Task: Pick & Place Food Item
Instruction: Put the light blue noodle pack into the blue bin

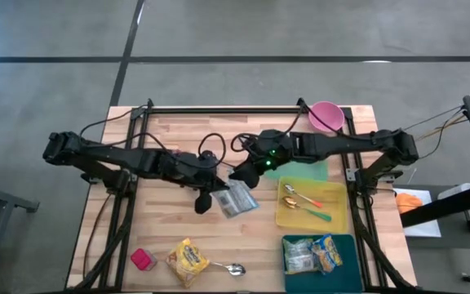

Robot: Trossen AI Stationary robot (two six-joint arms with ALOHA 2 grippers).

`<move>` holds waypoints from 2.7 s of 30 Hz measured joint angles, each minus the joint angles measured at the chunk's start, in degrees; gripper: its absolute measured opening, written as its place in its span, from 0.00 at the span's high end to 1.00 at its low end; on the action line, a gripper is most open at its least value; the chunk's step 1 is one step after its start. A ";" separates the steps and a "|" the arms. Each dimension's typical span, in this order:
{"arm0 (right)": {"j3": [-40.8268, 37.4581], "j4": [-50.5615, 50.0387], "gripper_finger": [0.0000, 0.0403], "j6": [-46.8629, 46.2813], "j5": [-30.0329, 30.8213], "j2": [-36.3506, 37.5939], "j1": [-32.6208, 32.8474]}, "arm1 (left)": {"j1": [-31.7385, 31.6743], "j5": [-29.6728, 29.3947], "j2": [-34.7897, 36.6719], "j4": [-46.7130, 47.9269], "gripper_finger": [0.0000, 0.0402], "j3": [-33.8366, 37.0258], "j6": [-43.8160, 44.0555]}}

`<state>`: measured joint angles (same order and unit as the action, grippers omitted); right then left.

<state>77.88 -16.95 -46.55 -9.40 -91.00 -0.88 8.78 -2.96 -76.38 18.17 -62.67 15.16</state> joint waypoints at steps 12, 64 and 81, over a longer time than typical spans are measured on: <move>-0.45 0.85 0.43 -0.27 -1.02 -0.32 -0.28 | 0.08 -0.07 0.02 -0.15 1.00 0.00 -0.39; -0.43 0.05 0.98 4.83 -5.66 0.52 0.77 | -0.09 -0.48 0.19 -3.20 0.48 -0.04 3.32; -0.43 -12.39 0.98 6.70 -5.45 7.46 3.29 | -0.27 -0.48 3.40 -1.75 0.31 -0.04 3.45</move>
<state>77.45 -29.35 -39.86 -14.85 -83.54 2.41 8.51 -3.44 -72.98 16.42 -62.72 18.61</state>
